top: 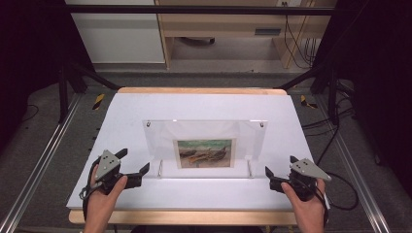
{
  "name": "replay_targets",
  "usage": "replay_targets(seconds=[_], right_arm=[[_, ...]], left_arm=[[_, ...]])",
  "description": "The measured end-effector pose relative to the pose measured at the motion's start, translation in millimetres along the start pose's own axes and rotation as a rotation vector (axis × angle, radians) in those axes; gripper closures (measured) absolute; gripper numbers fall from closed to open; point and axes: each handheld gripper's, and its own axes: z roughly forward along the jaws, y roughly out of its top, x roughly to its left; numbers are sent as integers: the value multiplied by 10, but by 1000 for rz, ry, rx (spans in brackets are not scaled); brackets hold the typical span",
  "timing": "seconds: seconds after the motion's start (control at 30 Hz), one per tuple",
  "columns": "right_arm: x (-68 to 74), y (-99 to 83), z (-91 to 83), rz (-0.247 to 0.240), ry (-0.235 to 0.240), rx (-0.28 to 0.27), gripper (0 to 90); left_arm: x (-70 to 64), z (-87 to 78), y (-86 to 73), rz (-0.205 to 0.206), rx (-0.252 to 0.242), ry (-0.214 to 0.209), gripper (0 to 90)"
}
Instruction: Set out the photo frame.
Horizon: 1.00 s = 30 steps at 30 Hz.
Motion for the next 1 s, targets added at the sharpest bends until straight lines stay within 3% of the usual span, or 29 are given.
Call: replay_targets(seconds=[0.63, 0.83, 1.0], right_arm=[[-131, -66, -81, 30, -28, 6, 79], [-186, -103, -85, 54, -29, 33, 83], [-242, -161, -41, 69, -40, 98, 85]], left_arm=[[210, -135, -43, -40, -13, 45, 61], [316, -169, -83, -48, 23, 77, 61], [407, -165, -112, -12, 93, 118, 62]])
